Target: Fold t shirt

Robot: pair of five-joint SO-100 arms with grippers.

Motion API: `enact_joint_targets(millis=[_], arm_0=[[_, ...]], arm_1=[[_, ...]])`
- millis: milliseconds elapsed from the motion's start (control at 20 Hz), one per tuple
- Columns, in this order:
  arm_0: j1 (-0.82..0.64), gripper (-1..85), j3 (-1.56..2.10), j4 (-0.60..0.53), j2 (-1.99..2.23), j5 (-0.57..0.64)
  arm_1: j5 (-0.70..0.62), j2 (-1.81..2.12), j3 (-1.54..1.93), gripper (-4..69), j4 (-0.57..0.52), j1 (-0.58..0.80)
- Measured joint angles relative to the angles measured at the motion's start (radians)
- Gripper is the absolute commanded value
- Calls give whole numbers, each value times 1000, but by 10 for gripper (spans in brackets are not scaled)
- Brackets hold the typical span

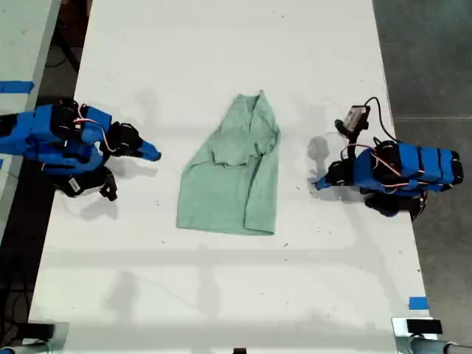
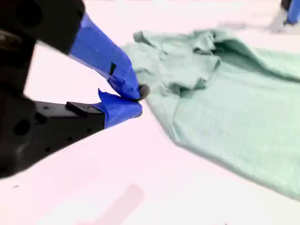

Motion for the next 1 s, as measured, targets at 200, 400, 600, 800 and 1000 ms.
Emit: enact_joint_targets(millis=[200,400,600,800,1000], arm_0=[[140,221,-249,-32,-503,-80],[215,214,-565,-32,-974,-64],[219,151,-655,-29,-1141,-49],[190,159,-655,-18,-1150,-43],[167,130,-667,-26,-1247,-28]], arm_1=[[0,0,0,-12,0,0],[0,0,0,-12,0,0],[0,0,0,-12,0,-2],[0,0,0,-12,0,-6],[0,0,0,-12,0,-6]])
